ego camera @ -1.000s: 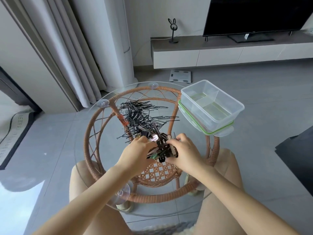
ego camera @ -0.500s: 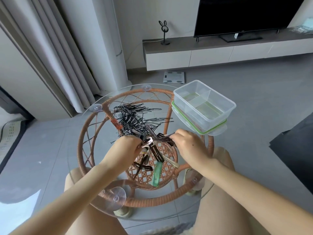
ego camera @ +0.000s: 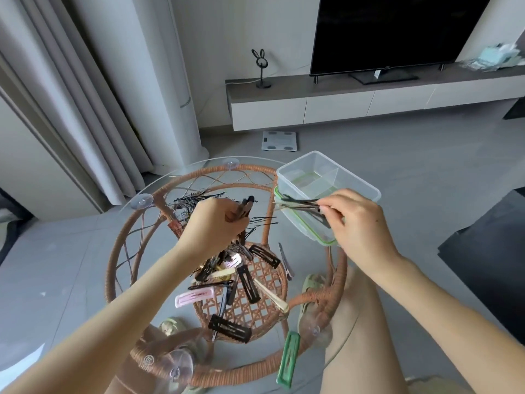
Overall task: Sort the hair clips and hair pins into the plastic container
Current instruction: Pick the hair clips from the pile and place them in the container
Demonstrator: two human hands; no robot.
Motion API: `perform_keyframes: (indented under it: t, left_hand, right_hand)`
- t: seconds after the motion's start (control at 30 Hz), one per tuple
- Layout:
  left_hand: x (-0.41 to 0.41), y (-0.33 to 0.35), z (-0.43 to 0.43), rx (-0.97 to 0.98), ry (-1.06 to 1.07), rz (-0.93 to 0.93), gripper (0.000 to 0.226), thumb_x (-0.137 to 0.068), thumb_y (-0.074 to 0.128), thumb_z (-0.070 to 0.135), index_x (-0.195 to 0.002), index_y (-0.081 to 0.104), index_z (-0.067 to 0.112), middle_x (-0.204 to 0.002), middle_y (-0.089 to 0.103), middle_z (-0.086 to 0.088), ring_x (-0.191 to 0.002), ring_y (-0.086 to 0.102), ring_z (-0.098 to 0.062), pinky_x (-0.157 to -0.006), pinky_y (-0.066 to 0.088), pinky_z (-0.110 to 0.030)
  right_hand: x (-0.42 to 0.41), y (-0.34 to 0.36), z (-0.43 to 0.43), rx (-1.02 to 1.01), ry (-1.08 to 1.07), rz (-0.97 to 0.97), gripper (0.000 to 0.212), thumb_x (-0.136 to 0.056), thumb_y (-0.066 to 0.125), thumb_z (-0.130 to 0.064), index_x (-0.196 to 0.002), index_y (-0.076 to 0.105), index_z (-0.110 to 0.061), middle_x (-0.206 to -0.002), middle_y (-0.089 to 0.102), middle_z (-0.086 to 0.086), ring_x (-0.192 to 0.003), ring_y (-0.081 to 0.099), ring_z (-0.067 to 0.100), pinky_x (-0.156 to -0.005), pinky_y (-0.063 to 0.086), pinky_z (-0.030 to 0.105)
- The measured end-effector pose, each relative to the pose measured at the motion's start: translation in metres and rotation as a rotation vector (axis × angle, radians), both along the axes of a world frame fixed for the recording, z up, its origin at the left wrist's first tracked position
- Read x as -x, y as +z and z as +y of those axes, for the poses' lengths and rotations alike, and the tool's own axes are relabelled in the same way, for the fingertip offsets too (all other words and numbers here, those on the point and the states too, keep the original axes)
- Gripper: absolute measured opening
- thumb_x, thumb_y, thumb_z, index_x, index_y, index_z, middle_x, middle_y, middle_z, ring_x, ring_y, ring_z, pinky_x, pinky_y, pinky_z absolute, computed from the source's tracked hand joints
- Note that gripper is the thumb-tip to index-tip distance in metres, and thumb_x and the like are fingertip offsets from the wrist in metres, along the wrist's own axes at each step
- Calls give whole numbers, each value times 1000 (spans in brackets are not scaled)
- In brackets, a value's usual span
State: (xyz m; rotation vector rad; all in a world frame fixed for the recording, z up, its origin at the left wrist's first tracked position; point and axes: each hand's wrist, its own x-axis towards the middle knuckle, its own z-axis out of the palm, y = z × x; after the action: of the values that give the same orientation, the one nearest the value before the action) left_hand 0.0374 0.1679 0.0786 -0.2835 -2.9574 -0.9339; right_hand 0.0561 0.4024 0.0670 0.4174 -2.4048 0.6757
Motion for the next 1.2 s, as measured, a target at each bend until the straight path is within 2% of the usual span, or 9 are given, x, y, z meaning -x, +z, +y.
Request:
perform_keyframes:
  t: [0.23,0.47,0.57,0.63,0.77,0.9,1.03,1.13,1.2]
  left_hand:
    - [66,12,91,-92,-50,-18,22,-81,60,13,-63,63,1,-65,68,-16,-55,58,-27,-47,40,-25]
    - [107,-6,160,94,-115,-119,38,-85,53,15,-50,40,11,-50,40,-4,-56,40,-25,-41,25,-25]
    - [110,-7,169,178,-213,-185,19,-86,57,19,-70,60,8,-67,51,-9,-70,48,-29,-46,33,-26]
    - [110,-6,170,233,-280,-208,22,-86,59,21,-88,66,1,-81,57,-15,-87,56,-35,-65,46,-34]
    - [104,-3,159,116,-265,-149,32,-87,56,11,-117,62,4,-123,63,-9,-115,57,-25,-96,46,-32]
    - [87,7,120,40,-218,-93,27,-83,59,9,-110,67,11,-113,68,-5,-104,63,-22,-89,47,-26]
    - [48,6,65,199,-309,-115,28,-83,64,22,-111,65,20,-107,68,-3,-94,63,-17,-87,50,-30]
    - [3,-7,24,437,-307,-181,44,-83,61,41,-125,54,29,-115,56,0,-98,53,-14,-83,46,-26]
    - [-28,-23,1,527,-228,-212,58,-81,58,51,-133,43,32,-122,51,-1,-104,52,-15,-85,49,-27]
  right_hand:
    - [64,15,55,-245,-156,-227,15,-81,56,5,-78,70,1,-78,65,18,-73,61,37,-65,43,33]
    - [100,-13,64,-124,-74,-589,19,-86,56,-3,-95,71,-7,-100,71,11,-87,62,20,-73,42,24]
    - [100,-15,70,-80,-167,-579,26,-87,53,-2,-106,69,-10,-105,70,14,-96,63,28,-80,48,29]
    - [96,-13,73,-125,-249,-540,31,-85,49,3,-108,67,-9,-105,69,15,-99,61,32,-85,49,34]
    - [74,-3,69,-104,-234,-430,26,-86,50,1,-102,69,-5,-103,70,15,-97,62,34,-84,49,34]
    - [32,3,37,-88,0,-477,19,-81,65,-11,-99,71,-10,-97,71,9,-88,63,24,-79,47,30]
    - [-15,-8,5,-410,382,-793,56,-74,73,-36,-126,52,-33,-140,43,-5,-126,38,13,-107,33,33]
    - [-29,-30,-9,-616,375,-888,83,-72,70,-52,-141,25,-41,-157,10,-4,-142,12,18,-113,17,36]
    - [-28,-43,-18,-528,309,-877,89,-71,65,-61,-144,19,-38,-156,11,1,-141,15,22,-112,20,40]
